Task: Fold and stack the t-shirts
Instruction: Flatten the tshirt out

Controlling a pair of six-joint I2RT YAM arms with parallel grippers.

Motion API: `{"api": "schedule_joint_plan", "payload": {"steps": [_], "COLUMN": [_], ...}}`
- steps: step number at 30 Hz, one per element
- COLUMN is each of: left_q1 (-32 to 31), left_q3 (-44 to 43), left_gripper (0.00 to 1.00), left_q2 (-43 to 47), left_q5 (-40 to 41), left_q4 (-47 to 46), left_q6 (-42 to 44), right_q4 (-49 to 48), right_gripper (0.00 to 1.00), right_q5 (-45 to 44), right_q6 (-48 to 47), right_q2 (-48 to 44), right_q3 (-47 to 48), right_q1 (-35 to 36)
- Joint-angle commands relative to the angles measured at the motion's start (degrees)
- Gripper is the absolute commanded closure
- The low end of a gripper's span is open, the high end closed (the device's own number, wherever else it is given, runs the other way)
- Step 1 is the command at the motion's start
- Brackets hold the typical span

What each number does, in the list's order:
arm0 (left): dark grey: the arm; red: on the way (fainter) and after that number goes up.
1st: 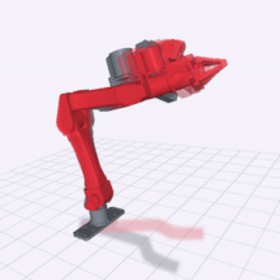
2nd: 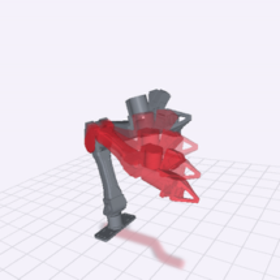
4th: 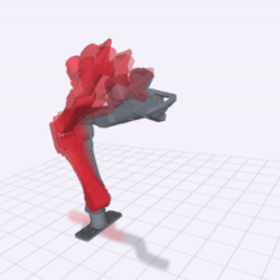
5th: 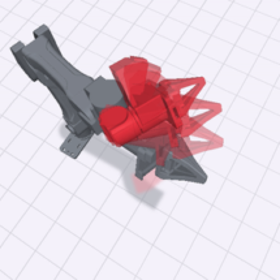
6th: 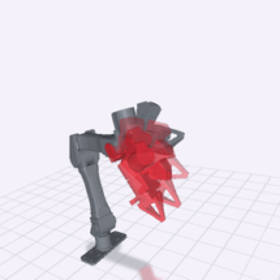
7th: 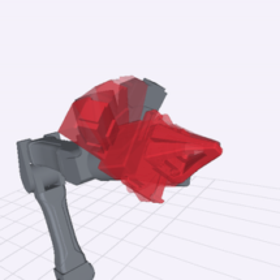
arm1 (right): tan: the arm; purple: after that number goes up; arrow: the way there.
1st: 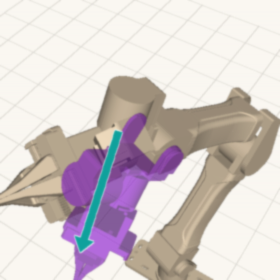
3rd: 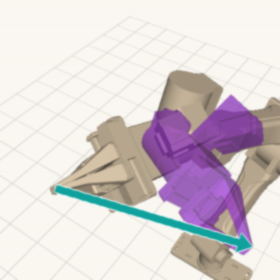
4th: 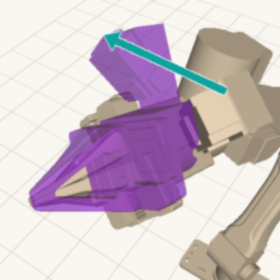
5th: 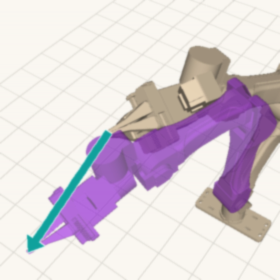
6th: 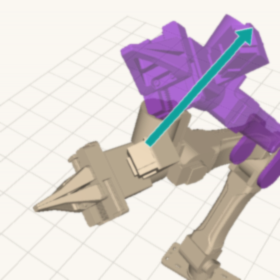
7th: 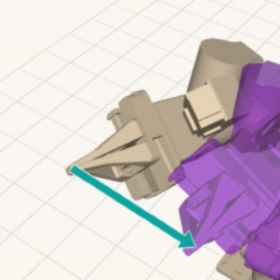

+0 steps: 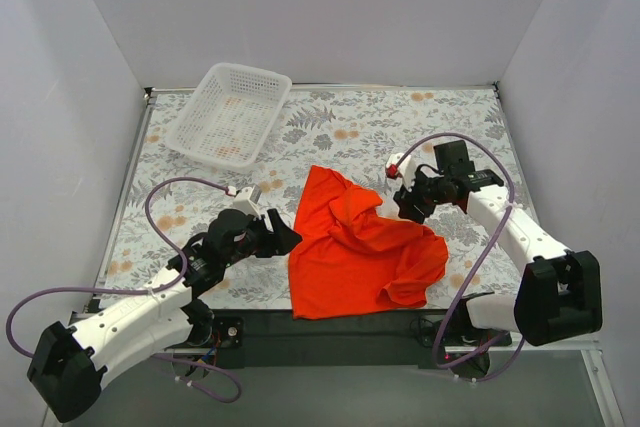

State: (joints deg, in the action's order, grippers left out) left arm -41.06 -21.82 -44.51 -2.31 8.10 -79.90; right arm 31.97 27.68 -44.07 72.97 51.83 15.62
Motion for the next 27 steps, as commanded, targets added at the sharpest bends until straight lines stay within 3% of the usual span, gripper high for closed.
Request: {"api": "schedule_joint_plan", "payload": {"steps": [1,8,12,13,14,18,22,27], "left_q1": [-0.25,-0.16,-0.25,-0.16,-0.08,-0.16,-0.16,-0.16], "left_q3": [0.99,1.96,1.96,1.87,1.87,1.7,1.43,1.08], "left_gripper": [0.41,0.41,0.41,0.41,0.41,0.41,0.41,0.41], "left_q2": [1.7,3.03,3.11,3.12,3.12,3.03,2.68,1.97], "left_q5": [0.37,0.55,0.37,0.37,0.37,0.46,0.64,0.72], "left_q4": [-0.28,-0.19,-0.28,-0.28,-0.28,-0.19,-0.27,-0.71], "left_q6": [0.62,0.09,0.27,0.18,0.18,0.36,0.44,0.36], "right_q4": [3.01,5.47,7.93,8.37,8.99,12.14,17.24,18.58], "right_gripper": [0.5,0.55,0.77,0.93,0.99,0.99,0.99,0.99], "right_q5": [-0.96,-2.1,-0.53,0.35,0.88,6.66,20.1,28.47], "right_q6": [-1.72,-1.45,-1.63,-1.63,-1.63,-1.28,-0.66,0.83], "right_q2": [-0.1,2.79,4.72,4.29,3.68,-2.2,-7.48,-10.56], "right_q3": [-3.04,-4.81,-3.67,-3.06,-2.45,6.39,15.91,16.55], "right_q1": [-0.24,-0.32,-0.32,-0.24,-0.24,-0.24,-0.06,9.06]}}
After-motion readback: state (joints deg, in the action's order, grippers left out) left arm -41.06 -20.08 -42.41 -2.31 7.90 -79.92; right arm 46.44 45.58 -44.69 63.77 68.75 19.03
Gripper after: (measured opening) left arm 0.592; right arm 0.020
